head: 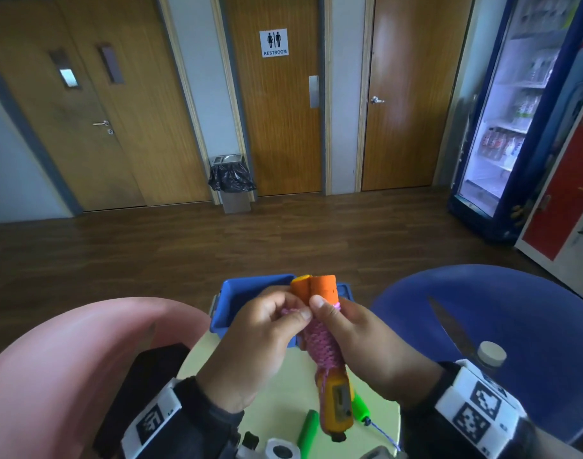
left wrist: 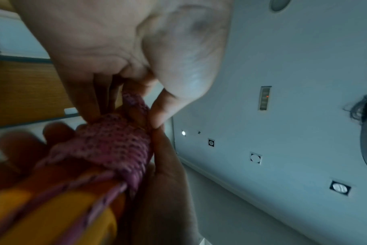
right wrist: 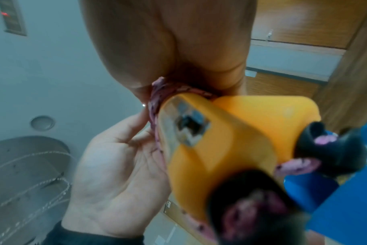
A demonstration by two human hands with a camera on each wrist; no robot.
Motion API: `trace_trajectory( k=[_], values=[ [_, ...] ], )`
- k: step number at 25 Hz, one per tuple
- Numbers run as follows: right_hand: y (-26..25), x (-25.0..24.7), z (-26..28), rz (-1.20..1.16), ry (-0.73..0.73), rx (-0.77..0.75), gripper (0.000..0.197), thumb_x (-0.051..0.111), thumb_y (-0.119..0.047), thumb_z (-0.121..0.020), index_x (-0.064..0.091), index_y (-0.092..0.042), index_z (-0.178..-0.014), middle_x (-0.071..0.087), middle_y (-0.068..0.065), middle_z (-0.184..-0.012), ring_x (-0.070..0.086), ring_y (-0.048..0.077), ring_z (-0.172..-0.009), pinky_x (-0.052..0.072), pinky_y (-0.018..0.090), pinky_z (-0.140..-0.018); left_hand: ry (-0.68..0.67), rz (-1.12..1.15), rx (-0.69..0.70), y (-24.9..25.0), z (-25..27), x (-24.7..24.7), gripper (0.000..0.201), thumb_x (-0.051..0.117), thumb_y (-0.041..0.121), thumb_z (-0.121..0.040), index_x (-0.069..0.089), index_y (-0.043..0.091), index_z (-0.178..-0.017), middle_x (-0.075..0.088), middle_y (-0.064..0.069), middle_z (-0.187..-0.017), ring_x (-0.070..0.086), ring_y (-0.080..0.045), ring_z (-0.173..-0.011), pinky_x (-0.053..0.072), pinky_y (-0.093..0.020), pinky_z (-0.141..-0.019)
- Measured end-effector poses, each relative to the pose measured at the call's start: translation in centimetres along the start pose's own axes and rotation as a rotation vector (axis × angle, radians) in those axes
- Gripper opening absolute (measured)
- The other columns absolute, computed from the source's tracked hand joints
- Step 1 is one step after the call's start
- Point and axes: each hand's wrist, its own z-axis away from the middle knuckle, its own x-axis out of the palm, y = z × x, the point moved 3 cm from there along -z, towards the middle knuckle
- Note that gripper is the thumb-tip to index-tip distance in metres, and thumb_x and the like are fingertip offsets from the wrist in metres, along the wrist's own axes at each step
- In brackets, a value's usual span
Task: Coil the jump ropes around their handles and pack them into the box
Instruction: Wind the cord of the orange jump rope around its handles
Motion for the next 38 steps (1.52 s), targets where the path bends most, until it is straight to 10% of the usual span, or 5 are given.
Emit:
trace_trajectory(
  k=[4, 11, 17, 23, 38],
  values=[
    [-0.7, -3.2, 1.4, 0.406, 0.064, -0.092, 0.038, 0.046, -0.052, -0.097, 0.057, -0.017, -0.089, 0.061, -0.003, -0.061, 0.058, 0.000, -0.054, 0.044, 0.013, -0.053, -0.082, -0.253, 0.064, -0.2, 0.3, 2.0, 0.042, 0.045, 0.045, -0.087, 0.059, 0.008, -0.075, 0.055, -0.002, -0.080, 0.052, -0.008, -0.074, 0.044, -0.029, -0.074],
    [0.0, -5.4, 1.8, 0.616, 0.015, -0.145, 0.043, 0.035, -0.070, -0.086, 0.050, -0.030, -0.092, 0.060, -0.006, -0.072, 0.058, 0.000, -0.065, 0.044, 0.019, -0.057, -0.139, 0.214, -0.440, -1.0, 0.2, 4.5, 0.042, 0.061, 0.037, -0.089, 0.051, 0.015, -0.055, 0.046, -0.006, -0.057, 0.033, -0.015, -0.045, 0.015, -0.031, -0.053],
    [1.7, -6.1, 1.3, 0.382, 0.002, -0.046, 0.061, 0.037, -0.073, -0.082, 0.059, -0.018, -0.095, 0.068, 0.001, -0.075, 0.064, 0.003, -0.064, 0.055, 0.026, -0.068, 0.058, -0.194, -0.051, -0.1, -0.1, 4.1, 0.021, 0.066, 0.030, -0.091, 0.067, 0.019, -0.073, 0.063, 0.003, -0.064, 0.052, -0.006, -0.056, 0.038, -0.017, -0.055],
    [2.6, -5.2, 2.1, -0.430, -0.151, 0.257, 0.065, 0.054, -0.054, -0.085, 0.058, 0.005, -0.114, 0.065, 0.028, -0.088, 0.066, 0.040, -0.076, 0.056, 0.049, -0.077, 0.243, -0.509, 0.292, -0.2, 0.3, 5.2, 0.010, 0.069, 0.022, -0.091, 0.065, 0.024, -0.083, 0.062, 0.014, -0.071, 0.060, -0.006, -0.067, 0.043, -0.013, -0.062],
    [1.3, -6.3, 3.5, -0.100, -0.020, 0.100, 0.073, 0.044, -0.066, -0.080, 0.062, 0.000, -0.103, 0.072, 0.019, -0.086, 0.071, 0.028, -0.073, 0.059, 0.042, -0.076, 0.178, -0.508, 0.512, 0.7, 0.3, 6.9, 0.011, 0.066, 0.010, -0.090, 0.072, 0.018, -0.094, 0.062, 0.011, -0.086, 0.063, -0.011, -0.081, 0.049, -0.020, -0.070]
  ],
)
